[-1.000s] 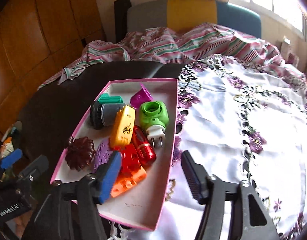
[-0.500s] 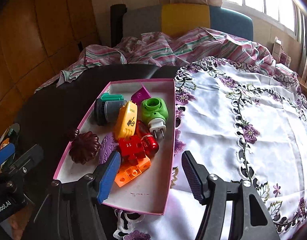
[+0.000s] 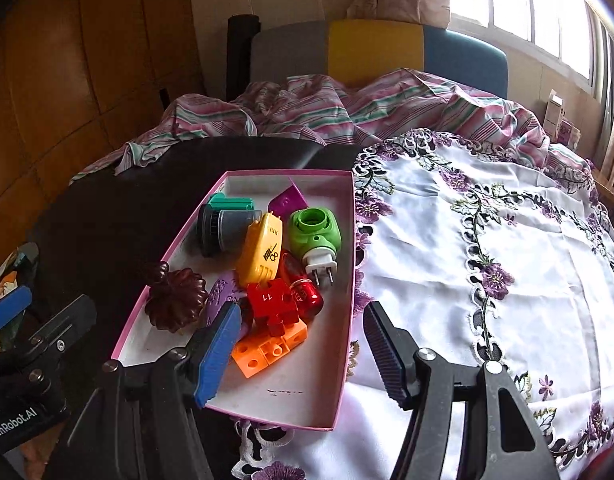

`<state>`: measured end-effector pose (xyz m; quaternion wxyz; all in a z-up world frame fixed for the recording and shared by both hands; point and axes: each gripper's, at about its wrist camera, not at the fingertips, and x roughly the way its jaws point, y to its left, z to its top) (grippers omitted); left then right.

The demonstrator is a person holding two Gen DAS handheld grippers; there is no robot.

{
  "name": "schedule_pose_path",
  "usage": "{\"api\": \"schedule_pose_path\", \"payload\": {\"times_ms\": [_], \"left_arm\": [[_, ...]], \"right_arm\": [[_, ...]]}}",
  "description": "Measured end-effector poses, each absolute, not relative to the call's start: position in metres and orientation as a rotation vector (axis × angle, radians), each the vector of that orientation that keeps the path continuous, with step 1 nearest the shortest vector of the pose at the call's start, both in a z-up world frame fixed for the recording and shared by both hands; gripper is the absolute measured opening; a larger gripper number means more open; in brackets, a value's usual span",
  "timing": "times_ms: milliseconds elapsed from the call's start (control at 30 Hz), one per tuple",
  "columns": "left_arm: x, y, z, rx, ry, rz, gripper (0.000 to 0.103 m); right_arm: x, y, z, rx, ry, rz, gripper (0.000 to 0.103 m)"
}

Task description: Organize rigid objects

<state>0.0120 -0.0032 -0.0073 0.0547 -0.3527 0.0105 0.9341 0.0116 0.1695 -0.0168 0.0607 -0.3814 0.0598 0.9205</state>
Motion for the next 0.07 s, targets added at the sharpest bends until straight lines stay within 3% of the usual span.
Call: {"api": "schedule_pose_path", "payload": {"times_ms": [67], "left_arm": [[0.0118, -0.0036, -0.0073, -1.075, 0.029, 2.833, 0.102]], "right_arm": [[0.012, 0.1693, -0.0175, -1.156, 0.182, 2.786, 0.064]]}}
